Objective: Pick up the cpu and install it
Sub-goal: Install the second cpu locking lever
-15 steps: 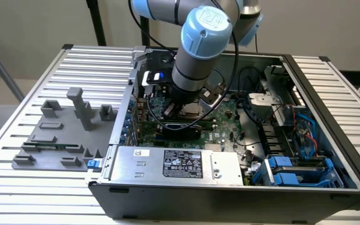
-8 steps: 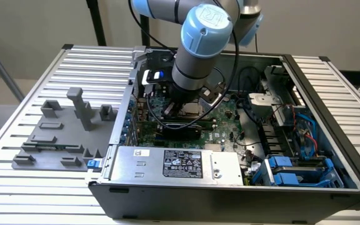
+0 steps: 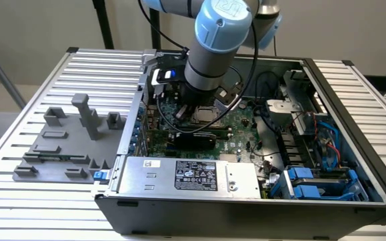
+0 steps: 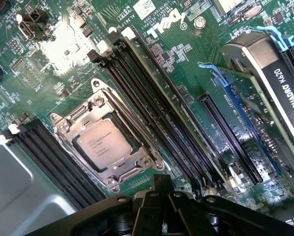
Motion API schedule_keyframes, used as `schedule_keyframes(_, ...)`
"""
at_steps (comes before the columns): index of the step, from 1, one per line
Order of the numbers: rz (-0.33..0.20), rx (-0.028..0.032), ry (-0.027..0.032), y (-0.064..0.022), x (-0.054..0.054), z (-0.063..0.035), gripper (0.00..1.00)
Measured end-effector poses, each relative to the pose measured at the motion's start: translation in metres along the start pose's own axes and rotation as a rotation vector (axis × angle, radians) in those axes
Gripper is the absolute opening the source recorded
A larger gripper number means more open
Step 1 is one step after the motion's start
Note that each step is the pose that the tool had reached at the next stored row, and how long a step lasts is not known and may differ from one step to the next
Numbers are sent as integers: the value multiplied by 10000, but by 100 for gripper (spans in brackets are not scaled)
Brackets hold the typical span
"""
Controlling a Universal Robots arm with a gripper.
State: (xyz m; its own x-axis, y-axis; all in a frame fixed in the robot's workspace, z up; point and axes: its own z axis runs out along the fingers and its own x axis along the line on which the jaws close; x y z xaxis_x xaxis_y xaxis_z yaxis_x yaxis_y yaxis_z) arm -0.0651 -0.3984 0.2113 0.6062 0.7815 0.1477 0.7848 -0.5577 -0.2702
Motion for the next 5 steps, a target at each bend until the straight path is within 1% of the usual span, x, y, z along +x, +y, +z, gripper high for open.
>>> schedule_keyframes(5,0,0,-1,0,0,0,11)
